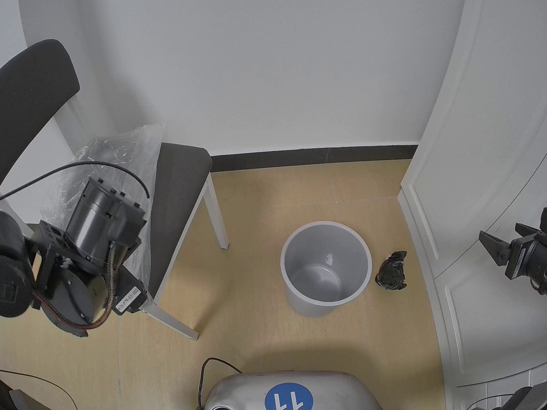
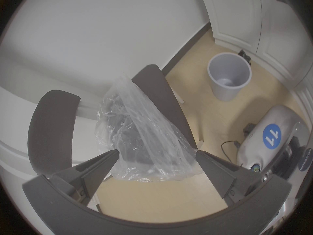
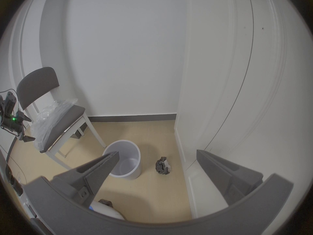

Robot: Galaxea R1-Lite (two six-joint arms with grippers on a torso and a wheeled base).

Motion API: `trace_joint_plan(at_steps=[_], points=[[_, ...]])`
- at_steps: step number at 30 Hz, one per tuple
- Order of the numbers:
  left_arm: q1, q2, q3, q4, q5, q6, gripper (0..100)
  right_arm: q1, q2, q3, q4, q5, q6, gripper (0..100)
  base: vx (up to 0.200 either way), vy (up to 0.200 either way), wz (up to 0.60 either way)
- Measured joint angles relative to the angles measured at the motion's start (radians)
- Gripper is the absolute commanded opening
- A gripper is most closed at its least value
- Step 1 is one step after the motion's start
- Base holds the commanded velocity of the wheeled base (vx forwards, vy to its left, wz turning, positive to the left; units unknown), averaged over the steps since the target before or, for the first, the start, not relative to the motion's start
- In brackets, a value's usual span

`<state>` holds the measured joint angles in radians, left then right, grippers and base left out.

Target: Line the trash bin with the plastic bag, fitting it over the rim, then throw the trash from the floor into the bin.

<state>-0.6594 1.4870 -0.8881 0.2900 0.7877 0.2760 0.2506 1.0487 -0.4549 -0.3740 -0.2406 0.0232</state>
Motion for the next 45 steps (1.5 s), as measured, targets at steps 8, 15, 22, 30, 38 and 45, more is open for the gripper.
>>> trace_joint_plan(at_steps=[8,15,22,30,38,45], points=[[0.0,0.081,0.011,-0.011,0.063,-0.015,100,0.0,0.006,0.006,0.0,0.002,0.0,100,0.0,0.0,0.0],[0.0,0.134,0.01,-0.01,0.066,-0.073,100,-0.009,0.01,0.009,0.0,0.043,0.0,100,0.0,0.0,0.0],[0.032,0.174,0.006,-0.011,0.066,-0.089,100,-0.014,0.013,0.011,0.0,0.047,0.0,100,0.0,0.0,0.0],[0.125,0.158,0.015,-0.001,0.065,-0.093,100,-0.016,0.013,0.013,0.0,0.051,0.0,100,0.0,0.0,0.0],[0.242,0.051,0.083,0.001,0.064,-0.062,100,-0.016,0.008,0.02,0.001,0.069,0.0,100,0.0,0.0,0.0],[0.319,-0.041,0.131,-0.005,0.063,0.019,100,-0.008,0.011,0.026,0.0,0.074,0.0,100,0.0,0.0,0.0]])
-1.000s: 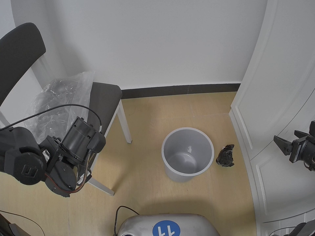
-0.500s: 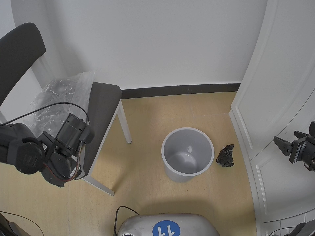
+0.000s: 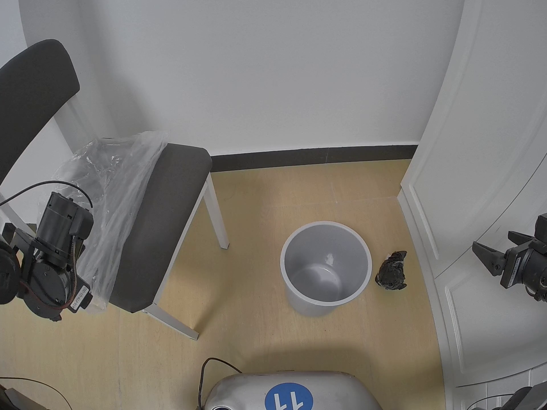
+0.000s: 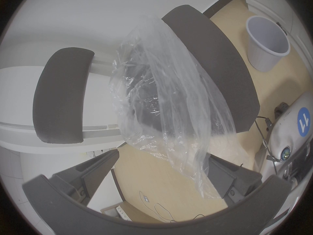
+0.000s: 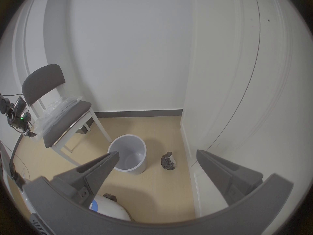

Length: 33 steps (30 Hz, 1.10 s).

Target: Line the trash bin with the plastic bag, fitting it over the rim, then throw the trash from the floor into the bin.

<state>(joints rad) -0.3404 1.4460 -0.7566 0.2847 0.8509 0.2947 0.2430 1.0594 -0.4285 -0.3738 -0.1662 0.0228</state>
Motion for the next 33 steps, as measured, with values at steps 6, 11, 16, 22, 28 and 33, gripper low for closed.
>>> trace_joint_plan(at_steps=[6,11,16,22,28,33], points=[[0.002,-0.013,0.002,-0.003,0.001,0.027,100,-0.001,0.001,0.0,0.0,0.001,0.0,100,0.0,0.0,0.0],[-0.007,0.012,0.003,-0.014,0.002,0.032,100,-0.001,0.002,0.002,0.0,0.0,0.0,100,0.0,0.0,0.0],[-0.016,0.044,0.007,-0.035,0.003,0.032,100,0.001,0.003,0.005,0.0,0.001,0.0,100,0.0,0.0,0.0],[-0.023,0.077,0.013,-0.041,0.004,0.031,100,0.002,0.004,0.006,0.0,0.0,0.0,100,0.0,0.0,0.0],[-0.034,0.101,0.022,-0.041,0.005,0.03,100,0.002,0.004,0.007,0.0,0.0,0.0,100,0.0,0.0,0.0],[-0.046,0.117,0.026,-0.042,0.006,0.03,100,0.002,0.004,0.007,0.0,0.0,0.0,100,0.0,0.0,0.0]])
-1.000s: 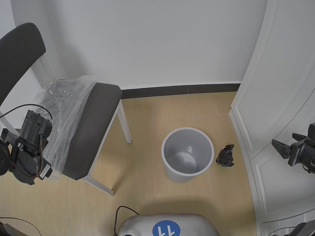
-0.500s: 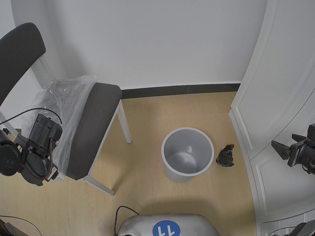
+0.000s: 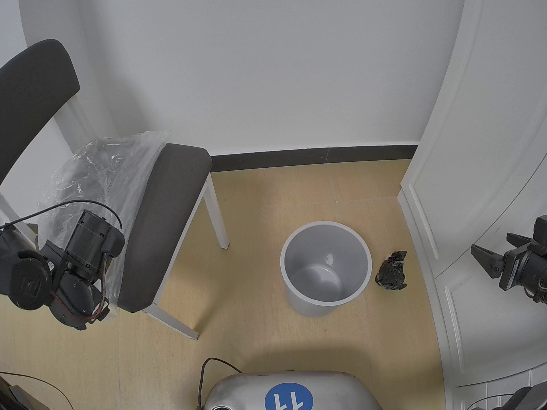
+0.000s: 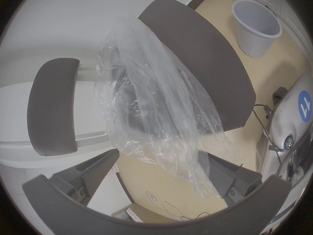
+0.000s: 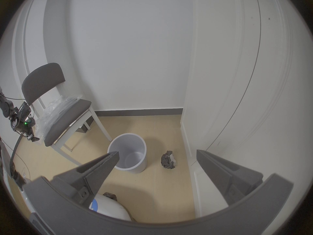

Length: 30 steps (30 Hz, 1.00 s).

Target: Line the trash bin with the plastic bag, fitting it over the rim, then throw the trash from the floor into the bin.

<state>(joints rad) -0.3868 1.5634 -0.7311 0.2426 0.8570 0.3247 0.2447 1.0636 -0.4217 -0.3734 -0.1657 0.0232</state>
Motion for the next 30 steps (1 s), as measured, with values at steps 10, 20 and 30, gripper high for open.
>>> trace_joint_plan(at_steps=[10,20,30], points=[[-0.011,0.025,0.003,0.001,0.011,0.003,100,-0.007,0.0,0.001,0.0,0.031,0.0,100,0.0,0.0,0.0],[-0.02,0.034,0.003,0.003,0.034,0.02,100,-0.01,-0.002,0.002,-0.001,0.034,0.0,100,0.0,0.0,0.0],[-0.026,0.033,0.009,0.004,0.052,0.029,100,-0.01,-0.004,0.002,-0.002,0.036,0.0,100,0.0,0.0,0.0]])
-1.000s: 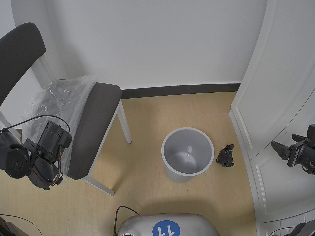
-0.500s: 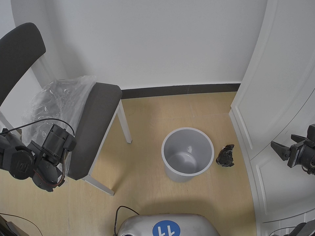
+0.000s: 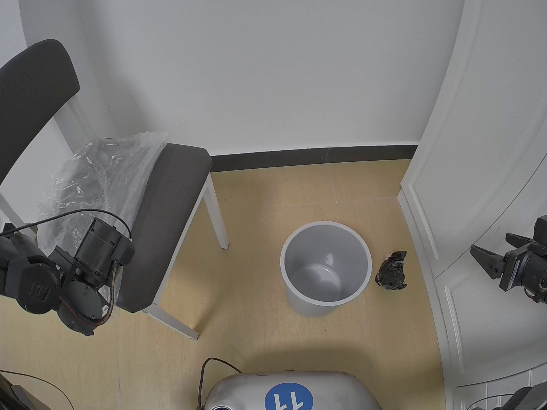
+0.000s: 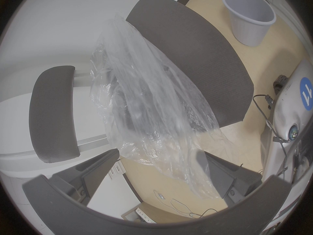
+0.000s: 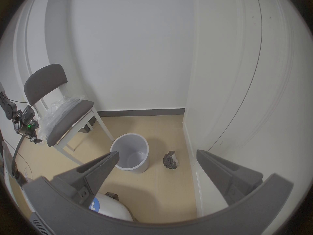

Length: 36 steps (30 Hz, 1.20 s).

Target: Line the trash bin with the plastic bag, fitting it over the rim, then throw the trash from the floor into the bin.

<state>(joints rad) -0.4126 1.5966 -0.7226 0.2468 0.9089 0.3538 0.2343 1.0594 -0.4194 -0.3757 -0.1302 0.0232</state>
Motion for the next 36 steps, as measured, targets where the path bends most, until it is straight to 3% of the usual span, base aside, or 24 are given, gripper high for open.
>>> trace_joint_plan(at_steps=[10,19,20,24,36], points=[[-0.004,0.004,0.006,0.0,0.078,0.036,100,0.0,-0.006,0.004,0.0,0.001,0.0,100,0.0,0.0,0.0],[-0.003,0.007,0.008,0.0,0.08,0.036,100,0.0,-0.006,0.006,0.0,0.004,0.0,100,0.0,0.0,0.0],[-0.003,0.007,0.008,0.0,0.08,0.036,0,0.0,-0.006,0.006,0.0,0.007,0.0,100,0.0,0.0,0.0],[-0.003,0.007,0.008,0.0,0.08,0.036,0,-0.002,-0.009,0.006,-0.001,0.042,0.001,100,0.0,0.0,0.0],[-0.005,0.002,0.01,-0.003,0.083,0.034,0,-0.006,-0.015,0.007,-0.001,0.046,0.001,100,0.0,0.0,0.0]])
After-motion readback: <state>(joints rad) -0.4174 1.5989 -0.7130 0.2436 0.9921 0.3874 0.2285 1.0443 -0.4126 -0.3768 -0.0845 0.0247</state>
